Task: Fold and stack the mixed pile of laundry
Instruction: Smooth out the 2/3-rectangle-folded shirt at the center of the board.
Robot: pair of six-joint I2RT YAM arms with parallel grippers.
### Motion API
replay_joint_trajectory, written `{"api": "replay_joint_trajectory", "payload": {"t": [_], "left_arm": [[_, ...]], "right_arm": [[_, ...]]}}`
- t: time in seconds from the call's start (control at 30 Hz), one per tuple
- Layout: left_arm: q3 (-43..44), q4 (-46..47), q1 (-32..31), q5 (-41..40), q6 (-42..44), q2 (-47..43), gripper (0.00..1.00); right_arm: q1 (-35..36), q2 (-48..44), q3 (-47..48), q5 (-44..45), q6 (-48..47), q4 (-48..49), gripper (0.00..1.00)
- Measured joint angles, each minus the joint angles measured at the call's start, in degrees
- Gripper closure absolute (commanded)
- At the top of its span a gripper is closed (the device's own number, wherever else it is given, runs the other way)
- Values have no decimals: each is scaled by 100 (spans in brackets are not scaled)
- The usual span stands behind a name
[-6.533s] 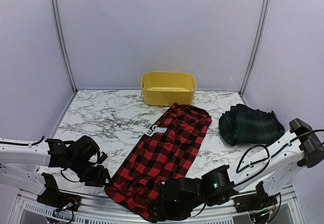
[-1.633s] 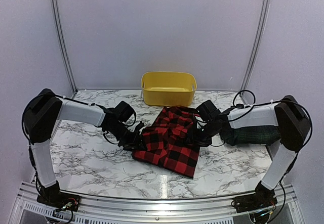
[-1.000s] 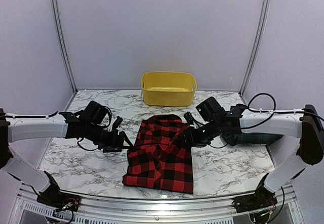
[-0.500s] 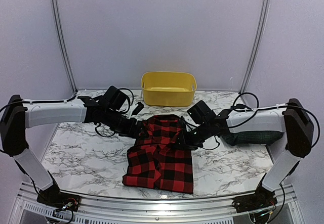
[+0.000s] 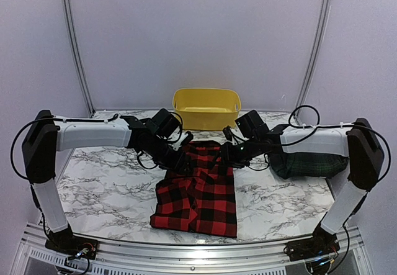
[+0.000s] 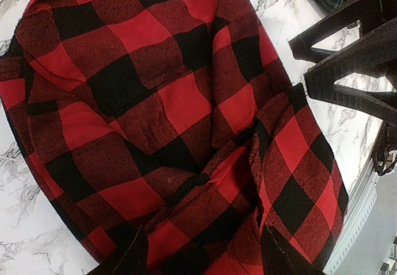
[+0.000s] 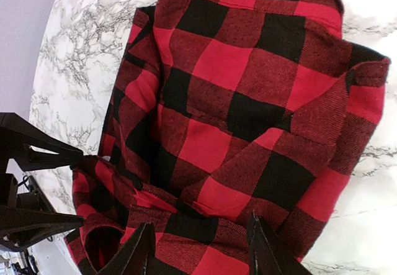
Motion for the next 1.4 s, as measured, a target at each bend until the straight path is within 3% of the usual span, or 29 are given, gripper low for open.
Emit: {"api": "replay_joint_trajectory", "payload": {"t": [0.2, 0.47, 0.63, 1.0, 1.23, 1.4], "left_arm": [[149, -339, -142, -52, 155, 153, 38], [651, -614, -258, -92, 306, 269, 38], [761, -855, -420, -236, 479, 437, 45], [916, -1283, -553, -669, 525, 717, 100], [986, -1036, -560, -907, -57, 603, 100], [918, -601, -601, -927, -417, 466, 91]], "right_arm": [[103, -249, -140, -328, 79, 76, 60], [789, -317, -485, -627, 363, 367, 68], [870, -214, -625, -658, 538, 472, 69], [800, -181, -789, -664, 660, 627, 73], [739, -188, -979, -713, 664, 704, 73], [562, -273, -1117, -728, 660, 691, 73]]}}
